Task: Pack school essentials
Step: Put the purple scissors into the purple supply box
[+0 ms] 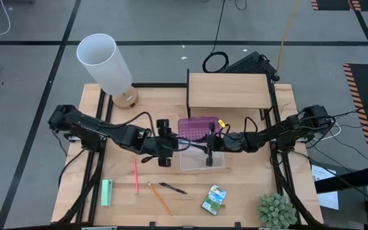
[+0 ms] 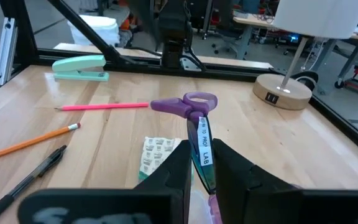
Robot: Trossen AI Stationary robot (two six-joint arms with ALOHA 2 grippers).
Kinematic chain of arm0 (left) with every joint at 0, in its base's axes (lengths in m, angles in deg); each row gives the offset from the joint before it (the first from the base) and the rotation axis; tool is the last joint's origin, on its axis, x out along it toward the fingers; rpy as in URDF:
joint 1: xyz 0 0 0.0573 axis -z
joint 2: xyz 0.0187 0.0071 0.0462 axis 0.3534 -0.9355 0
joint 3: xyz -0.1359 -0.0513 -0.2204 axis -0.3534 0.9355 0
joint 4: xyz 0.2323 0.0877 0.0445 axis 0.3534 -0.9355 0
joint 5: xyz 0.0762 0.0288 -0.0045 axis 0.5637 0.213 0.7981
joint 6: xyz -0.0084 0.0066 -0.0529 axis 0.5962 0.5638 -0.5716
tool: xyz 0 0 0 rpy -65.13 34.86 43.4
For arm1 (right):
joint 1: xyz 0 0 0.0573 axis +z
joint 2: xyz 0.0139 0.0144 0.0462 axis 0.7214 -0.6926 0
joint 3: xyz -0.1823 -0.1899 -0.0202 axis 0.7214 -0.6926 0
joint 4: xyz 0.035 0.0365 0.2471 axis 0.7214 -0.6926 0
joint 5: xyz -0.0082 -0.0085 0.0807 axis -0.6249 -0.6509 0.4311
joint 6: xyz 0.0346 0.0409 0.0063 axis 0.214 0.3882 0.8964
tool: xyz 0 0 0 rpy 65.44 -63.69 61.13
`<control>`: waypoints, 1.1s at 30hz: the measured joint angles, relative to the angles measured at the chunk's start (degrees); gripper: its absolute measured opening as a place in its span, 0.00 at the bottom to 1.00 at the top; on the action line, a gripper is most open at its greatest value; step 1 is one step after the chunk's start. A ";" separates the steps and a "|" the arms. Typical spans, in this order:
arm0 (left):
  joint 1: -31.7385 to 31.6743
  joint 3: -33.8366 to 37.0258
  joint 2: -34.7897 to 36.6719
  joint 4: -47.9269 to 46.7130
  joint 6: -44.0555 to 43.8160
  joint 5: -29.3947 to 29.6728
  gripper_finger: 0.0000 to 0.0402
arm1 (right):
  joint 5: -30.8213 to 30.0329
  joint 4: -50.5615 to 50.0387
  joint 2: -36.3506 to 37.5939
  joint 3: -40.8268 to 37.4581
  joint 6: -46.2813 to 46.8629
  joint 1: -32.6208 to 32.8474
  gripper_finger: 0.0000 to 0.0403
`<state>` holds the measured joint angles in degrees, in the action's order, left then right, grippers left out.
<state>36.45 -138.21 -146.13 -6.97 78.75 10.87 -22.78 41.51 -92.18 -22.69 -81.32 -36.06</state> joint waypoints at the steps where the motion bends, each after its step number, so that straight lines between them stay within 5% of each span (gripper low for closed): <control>1: 0.21 0.01 0.52 -0.86 -0.59 1.26 0.55 | 0.00 0.02 0.00 0.00 0.15 0.00 0.10; 12: 0.73 6.74 7.68 -6.64 -8.05 9.44 0.55 | 0.13 -7.89 5.88 -0.04 3.36 1.39 0.10; 22: 0.30 14.84 17.09 -5.94 -13.50 10.65 0.55 | -0.14 -23.92 18.63 -0.02 9.19 6.16 0.10; 33: 1.02 16.04 18.78 -5.96 -15.32 10.76 0.55 | -0.89 -43.35 28.68 -0.02 19.25 10.15 0.10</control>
<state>37.47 -122.18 -127.35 -12.93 63.43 21.63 -23.67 -1.83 -63.50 -22.71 -62.07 -25.91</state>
